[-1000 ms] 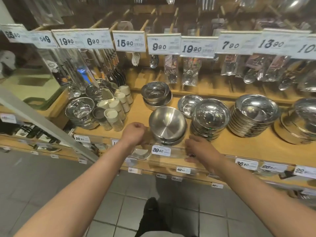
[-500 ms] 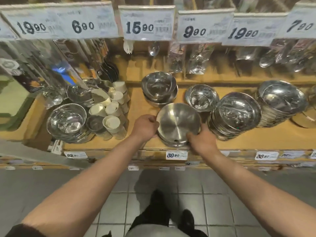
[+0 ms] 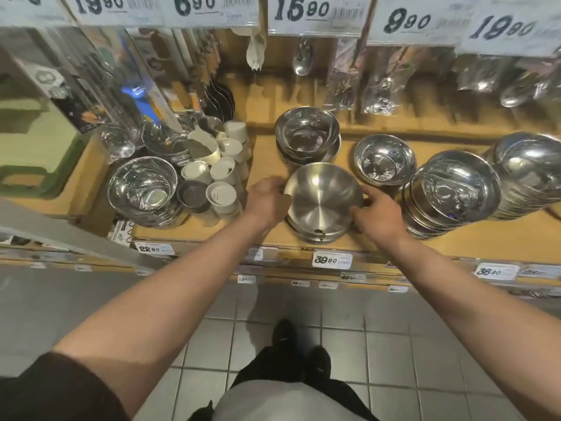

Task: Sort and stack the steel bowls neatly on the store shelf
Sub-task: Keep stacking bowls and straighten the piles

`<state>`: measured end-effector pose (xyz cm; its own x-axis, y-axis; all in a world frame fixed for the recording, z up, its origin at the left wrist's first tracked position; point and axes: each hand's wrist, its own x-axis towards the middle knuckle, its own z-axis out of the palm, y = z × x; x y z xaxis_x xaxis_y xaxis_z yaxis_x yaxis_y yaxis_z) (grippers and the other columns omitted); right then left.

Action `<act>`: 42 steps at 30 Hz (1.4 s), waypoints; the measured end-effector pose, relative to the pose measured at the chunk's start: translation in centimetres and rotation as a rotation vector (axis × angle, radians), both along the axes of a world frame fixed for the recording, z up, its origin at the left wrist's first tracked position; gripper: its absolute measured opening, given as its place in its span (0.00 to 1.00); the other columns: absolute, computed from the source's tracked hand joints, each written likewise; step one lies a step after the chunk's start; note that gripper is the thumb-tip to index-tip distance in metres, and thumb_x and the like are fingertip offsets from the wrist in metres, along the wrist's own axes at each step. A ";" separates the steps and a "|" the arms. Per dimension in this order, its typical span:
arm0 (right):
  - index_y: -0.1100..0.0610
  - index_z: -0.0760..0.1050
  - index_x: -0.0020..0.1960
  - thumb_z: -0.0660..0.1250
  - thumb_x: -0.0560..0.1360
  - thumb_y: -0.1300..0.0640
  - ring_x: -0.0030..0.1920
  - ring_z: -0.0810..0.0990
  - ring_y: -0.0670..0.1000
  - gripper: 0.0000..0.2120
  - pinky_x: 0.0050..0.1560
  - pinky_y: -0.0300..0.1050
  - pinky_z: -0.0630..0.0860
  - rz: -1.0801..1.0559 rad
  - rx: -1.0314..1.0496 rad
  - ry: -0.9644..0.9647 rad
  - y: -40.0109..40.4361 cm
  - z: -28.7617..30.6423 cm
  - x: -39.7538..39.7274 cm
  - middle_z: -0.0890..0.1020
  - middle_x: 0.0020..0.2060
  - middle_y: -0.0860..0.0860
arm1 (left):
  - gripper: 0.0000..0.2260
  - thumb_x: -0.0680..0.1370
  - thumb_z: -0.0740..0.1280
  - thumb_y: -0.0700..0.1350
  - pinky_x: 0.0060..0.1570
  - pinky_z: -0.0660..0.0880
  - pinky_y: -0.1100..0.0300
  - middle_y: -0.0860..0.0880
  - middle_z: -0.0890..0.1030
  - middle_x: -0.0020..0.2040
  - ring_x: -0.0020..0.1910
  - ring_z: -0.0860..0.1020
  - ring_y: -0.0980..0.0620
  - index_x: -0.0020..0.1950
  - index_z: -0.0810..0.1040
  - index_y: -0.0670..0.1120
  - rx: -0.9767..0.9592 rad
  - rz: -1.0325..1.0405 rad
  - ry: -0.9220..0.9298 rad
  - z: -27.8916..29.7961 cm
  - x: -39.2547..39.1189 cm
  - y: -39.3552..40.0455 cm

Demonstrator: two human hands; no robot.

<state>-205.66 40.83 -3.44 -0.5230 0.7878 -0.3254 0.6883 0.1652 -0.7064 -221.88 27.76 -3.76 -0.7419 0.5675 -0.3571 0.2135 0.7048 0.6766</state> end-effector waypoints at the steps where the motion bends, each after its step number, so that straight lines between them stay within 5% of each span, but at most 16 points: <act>1: 0.51 0.80 0.64 0.69 0.72 0.62 0.51 0.85 0.59 0.21 0.57 0.55 0.81 -0.006 -0.028 0.013 0.1 0.0 0.0 0.86 0.49 0.56 | 0.10 0.75 0.64 0.41 0.36 0.72 0.65 0.51 0.81 0.42 0.46 0.80 0.48 0.50 0.83 0.51 -0.011 -0.007 0.001 0.1 -0.1 0.2; 4: 0.52 0.82 0.61 0.69 0.72 0.63 0.48 0.85 0.60 0.19 0.55 0.61 0.82 0.006 -0.068 0.022 0.6 -0.2 0.0 0.87 0.46 0.56 | 0.08 0.74 0.65 0.38 0.44 0.83 0.52 0.43 0.85 0.40 0.43 0.85 0.42 0.46 0.85 0.42 -0.055 -0.004 -0.026 0.5 -0.7 0.7; 10: 0.53 0.84 0.57 0.70 0.73 0.61 0.47 0.86 0.59 0.14 0.54 0.59 0.83 0.015 -0.080 0.045 0.8 -0.4 -0.2 0.87 0.46 0.55 | 0.08 0.75 0.65 0.35 0.42 0.84 0.45 0.36 0.85 0.40 0.38 0.86 0.40 0.46 0.84 0.37 -0.027 0.018 -0.015 0.9 -0.5 0.6; 14: 0.50 0.82 0.61 0.70 0.74 0.60 0.48 0.85 0.56 0.16 0.55 0.53 0.82 0.074 -0.026 0.047 0.9 -0.3 0.3 0.86 0.46 0.52 | 0.09 0.77 0.65 0.35 0.53 0.82 0.45 0.36 0.84 0.50 0.50 0.84 0.38 0.52 0.85 0.37 0.010 0.056 -0.039 0.4 -0.2 0.5; 26: 0.55 0.82 0.61 0.68 0.75 0.62 0.47 0.85 0.59 0.15 0.53 0.57 0.81 0.177 0.010 0.078 0.9 0.4 0.9 0.87 0.44 0.57 | 0.14 0.78 0.67 0.38 0.56 0.81 0.45 0.40 0.85 0.54 0.53 0.83 0.39 0.62 0.83 0.42 0.043 0.144 0.006 0.0 0.5 0.2; 32: 0.56 0.81 0.58 0.69 0.75 0.61 0.42 0.81 0.54 0.12 0.36 0.43 0.70 0.225 0.013 0.078 0.6 0.5 0.5 0.85 0.43 0.53 | 0.18 0.79 0.67 0.44 0.62 0.78 0.45 0.41 0.82 0.63 0.62 0.80 0.39 0.69 0.78 0.43 -0.004 0.162 -0.011 0.5 0.3 -0.5; 35: 0.57 0.80 0.59 0.68 0.77 0.54 0.48 0.82 0.56 0.12 0.42 0.46 0.73 0.200 0.003 0.072 0.8 0.3 -0.3 0.85 0.46 0.53 | 0.22 0.80 0.67 0.48 0.67 0.73 0.49 0.43 0.79 0.67 0.67 0.77 0.42 0.73 0.74 0.42 -0.053 0.155 0.087 1.3 -0.1 -0.7; 39: 0.61 0.68 0.76 0.64 0.80 0.47 0.60 0.80 0.58 0.28 0.59 0.52 0.76 0.088 0.017 0.103 2.2 0.8 -2.5 0.83 0.58 0.57 | 0.21 0.80 0.67 0.50 0.64 0.71 0.56 0.44 0.82 0.63 0.64 0.78 0.44 0.70 0.76 0.43 -0.015 0.147 0.185 3.3 -1.4 0.5; 42: 0.60 0.72 0.72 0.65 0.80 0.49 0.49 0.80 0.52 0.24 0.49 0.46 0.76 0.036 0.023 0.167 3.6 1.6 -5.3 0.83 0.51 0.53 | 0.19 0.80 0.66 0.45 0.64 0.71 0.56 0.44 0.82 0.63 0.64 0.78 0.45 0.70 0.77 0.43 0.015 0.149 0.183 4.2 -3.2 2.2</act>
